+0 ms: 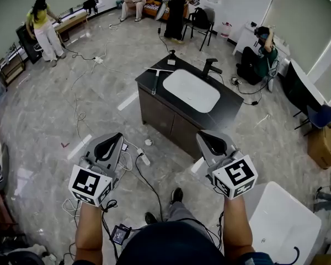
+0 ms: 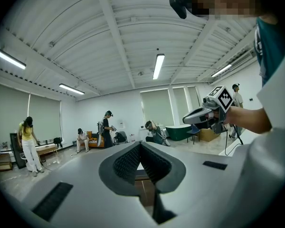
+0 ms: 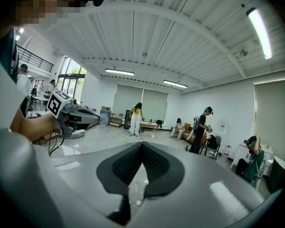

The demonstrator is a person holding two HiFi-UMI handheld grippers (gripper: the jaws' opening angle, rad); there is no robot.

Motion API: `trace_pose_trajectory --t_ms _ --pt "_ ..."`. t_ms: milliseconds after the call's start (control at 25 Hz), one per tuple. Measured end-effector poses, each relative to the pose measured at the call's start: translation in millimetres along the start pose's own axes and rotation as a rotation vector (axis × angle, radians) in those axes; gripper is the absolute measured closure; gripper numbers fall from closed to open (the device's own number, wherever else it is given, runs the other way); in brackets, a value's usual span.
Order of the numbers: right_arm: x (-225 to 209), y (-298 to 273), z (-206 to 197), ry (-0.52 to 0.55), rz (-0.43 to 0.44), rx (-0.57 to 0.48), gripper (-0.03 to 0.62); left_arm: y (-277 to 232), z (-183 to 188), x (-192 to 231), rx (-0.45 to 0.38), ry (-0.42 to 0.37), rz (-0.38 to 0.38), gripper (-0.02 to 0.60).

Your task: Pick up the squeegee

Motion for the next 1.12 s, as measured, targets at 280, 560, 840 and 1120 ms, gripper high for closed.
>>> trace_pose_trajectory --t_ms 280,560,840,1120 --pt "-52.3 -39.2 -4.2 0.001 0.075 -0.008 0.585 -50.2 0.7 9.8 0.034 -0.003 0.058 0.575" --pt "-104.2 -77.4 -9.3 0.005 0.139 -0.018 0.585 -101.2 -3.1 16.8 0.06 0.009 0.112 0.575" --pt "-143.2 -108.1 -13.9 -0.005 0.196 -0.021 0.585 -140.1 -5.1 23.3 0.09 0.015 0.164 0.575" --pt "-178.0 -124.4 -22.8 -0.012 0.225 -0.022 0.585 -176.5 -5.5 22.6 0.106 0.015 0.187 0.575"
Point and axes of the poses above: the fingertips, and each gripper's own axes: y backward along the fingers, x to its left, z out of its top, the point moved 1 cm from there along y, backward along the fingers, and after that the axes turned 1 degree about -x, right-handed, at the moved point
